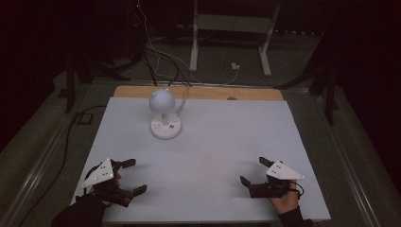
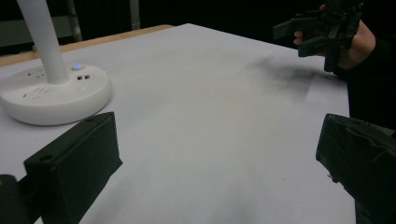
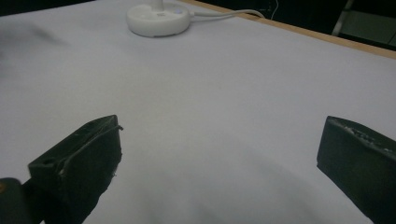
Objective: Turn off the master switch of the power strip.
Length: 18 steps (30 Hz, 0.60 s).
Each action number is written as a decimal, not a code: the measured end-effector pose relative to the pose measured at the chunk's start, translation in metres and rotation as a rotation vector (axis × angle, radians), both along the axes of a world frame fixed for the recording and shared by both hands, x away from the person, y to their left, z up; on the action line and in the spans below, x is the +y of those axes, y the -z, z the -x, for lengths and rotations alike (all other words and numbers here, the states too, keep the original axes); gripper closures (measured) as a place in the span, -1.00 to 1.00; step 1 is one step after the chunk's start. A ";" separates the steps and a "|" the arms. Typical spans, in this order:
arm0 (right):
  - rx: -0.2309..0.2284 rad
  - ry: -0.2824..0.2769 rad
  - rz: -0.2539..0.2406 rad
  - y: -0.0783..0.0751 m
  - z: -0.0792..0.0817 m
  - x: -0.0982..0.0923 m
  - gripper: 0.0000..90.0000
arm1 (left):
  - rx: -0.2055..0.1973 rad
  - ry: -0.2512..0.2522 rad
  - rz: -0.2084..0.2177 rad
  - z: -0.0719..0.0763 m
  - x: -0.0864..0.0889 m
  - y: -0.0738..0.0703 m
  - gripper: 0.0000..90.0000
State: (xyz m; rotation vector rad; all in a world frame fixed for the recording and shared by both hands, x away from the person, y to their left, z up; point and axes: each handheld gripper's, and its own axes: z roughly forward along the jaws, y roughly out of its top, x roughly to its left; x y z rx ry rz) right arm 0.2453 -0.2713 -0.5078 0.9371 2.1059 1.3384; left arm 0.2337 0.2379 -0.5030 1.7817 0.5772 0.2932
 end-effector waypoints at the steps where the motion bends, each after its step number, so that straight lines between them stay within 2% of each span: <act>1: -0.009 0.005 -0.004 0.001 0.000 0.000 -1.00 | -0.003 0.002 -0.003 0.001 0.000 0.000 -1.00; 3: -0.016 0.009 -0.018 0.002 0.000 0.000 -1.00 | -0.006 0.002 -0.003 0.001 -0.001 0.000 -1.00; 5: -0.010 0.006 0.000 0.003 -0.001 0.001 -1.00 | -0.005 0.003 -0.007 0.001 -0.001 0.000 -1.00; 11: 0.031 -0.016 0.009 0.003 -0.004 0.003 -1.00 | -0.005 0.001 -0.005 0.000 -0.001 0.001 -1.00; 15: 0.037 -0.044 0.000 0.002 -0.004 0.006 -1.00 | -0.009 -0.002 0.003 0.000 -0.001 0.001 -1.00; 18: 0.048 -0.051 0.012 0.003 -0.004 0.009 -1.00 | -0.011 -0.002 0.006 0.000 -0.001 0.001 -1.00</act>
